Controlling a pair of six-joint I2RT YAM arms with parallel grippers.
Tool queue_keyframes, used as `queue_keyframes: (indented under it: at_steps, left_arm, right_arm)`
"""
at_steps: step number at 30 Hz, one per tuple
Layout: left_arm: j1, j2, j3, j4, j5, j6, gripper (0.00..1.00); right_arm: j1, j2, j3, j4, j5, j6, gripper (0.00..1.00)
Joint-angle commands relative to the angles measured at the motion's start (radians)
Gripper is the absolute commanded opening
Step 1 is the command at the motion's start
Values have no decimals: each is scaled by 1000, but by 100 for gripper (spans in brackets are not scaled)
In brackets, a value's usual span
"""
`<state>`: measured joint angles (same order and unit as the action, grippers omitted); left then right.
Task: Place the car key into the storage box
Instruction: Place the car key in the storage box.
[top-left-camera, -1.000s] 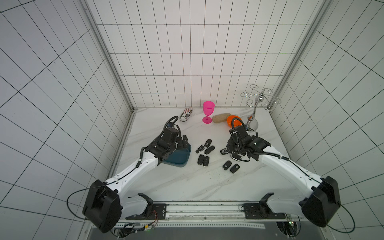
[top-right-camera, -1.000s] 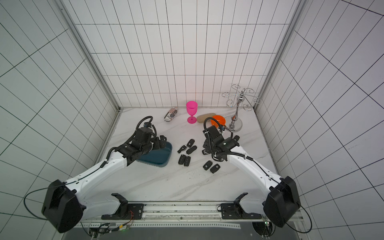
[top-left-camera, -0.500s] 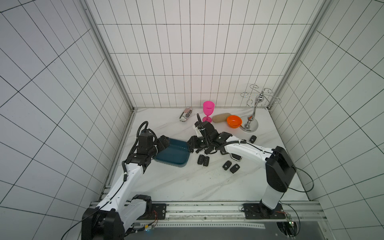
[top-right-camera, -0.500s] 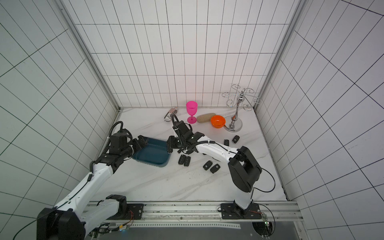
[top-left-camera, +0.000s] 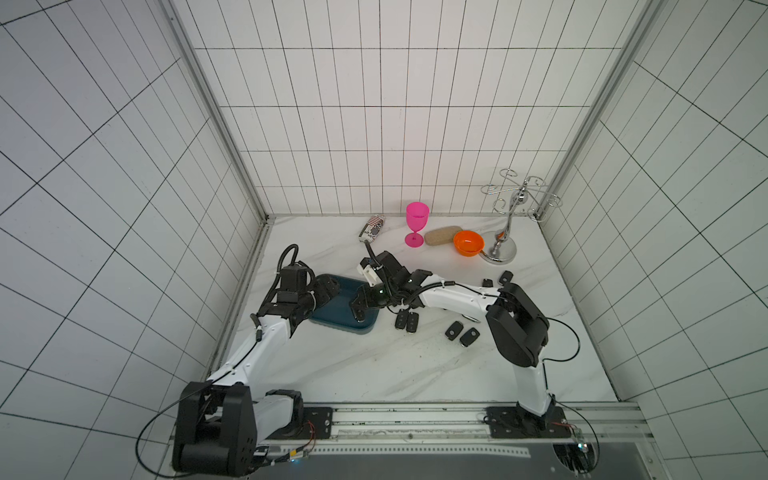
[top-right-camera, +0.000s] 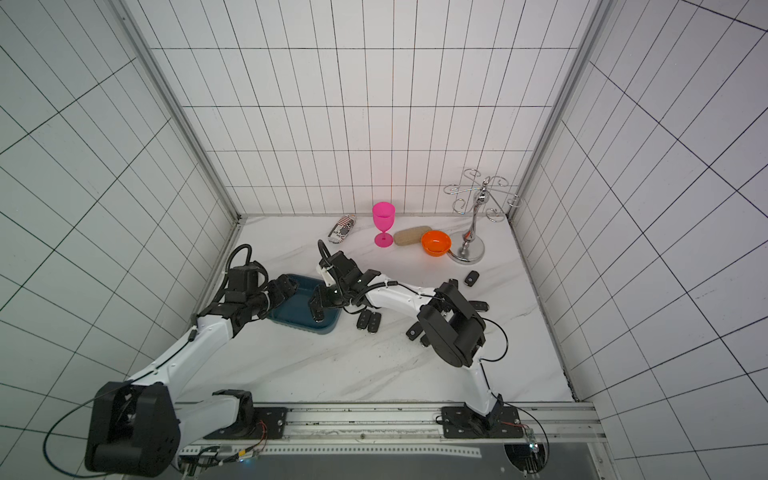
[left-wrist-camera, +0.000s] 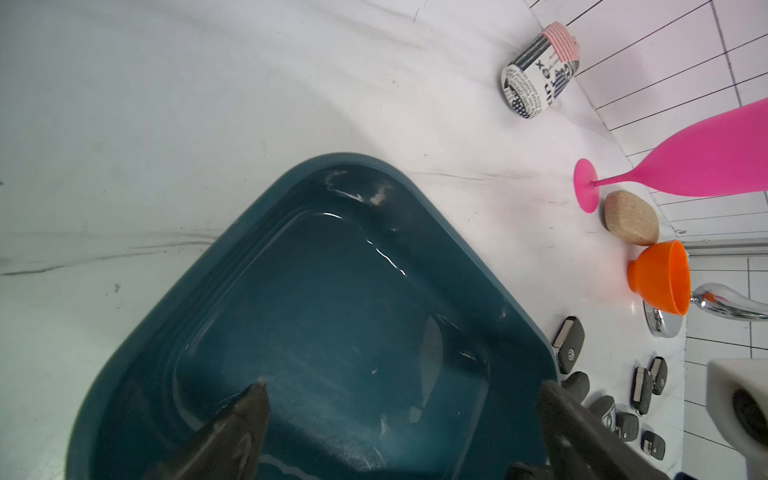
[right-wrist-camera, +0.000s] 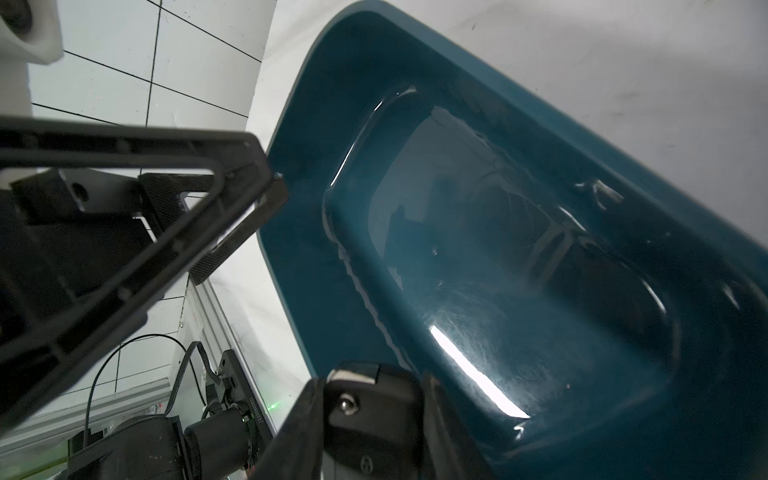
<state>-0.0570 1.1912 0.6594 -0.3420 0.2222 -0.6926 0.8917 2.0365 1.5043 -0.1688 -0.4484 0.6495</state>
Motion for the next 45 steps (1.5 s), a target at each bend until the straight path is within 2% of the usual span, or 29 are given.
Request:
queue_keyframes:
  at_steps: [1, 4, 12, 19, 28, 32, 37, 45]
  left_arm:
    - [9, 16, -5, 8, 39, -14, 98]
    - [8, 20, -7, 15, 45, -15, 98]
    - [9, 16, -7, 12, 48, -13, 98]
    - [9, 10, -12, 20, 45, -19, 98]
    - [10, -55, -33, 67, 74, -40, 99]
    - [10, -62, -39, 79, 71, -48, 99]
    - [13, -31, -35, 73, 84, -46, 99]
    - [19, -47, -39, 103, 122, -45, 99]
  right_arm:
    - [10, 28, 72, -11, -17, -18, 29]
    - [10, 45, 88, -17, -20, -32, 35]
    - [10, 111, 141, -41, -51, -31, 40]
    - [10, 141, 153, -42, -37, -32, 40]
    - [18, 217, 234, -148, -3, -95, 39]
    - [30, 239, 272, -196, 24, -144, 45]
    - [36, 240, 284, -193, 24, -156, 52]
    - [36, 153, 258, -184, 32, -198, 53]
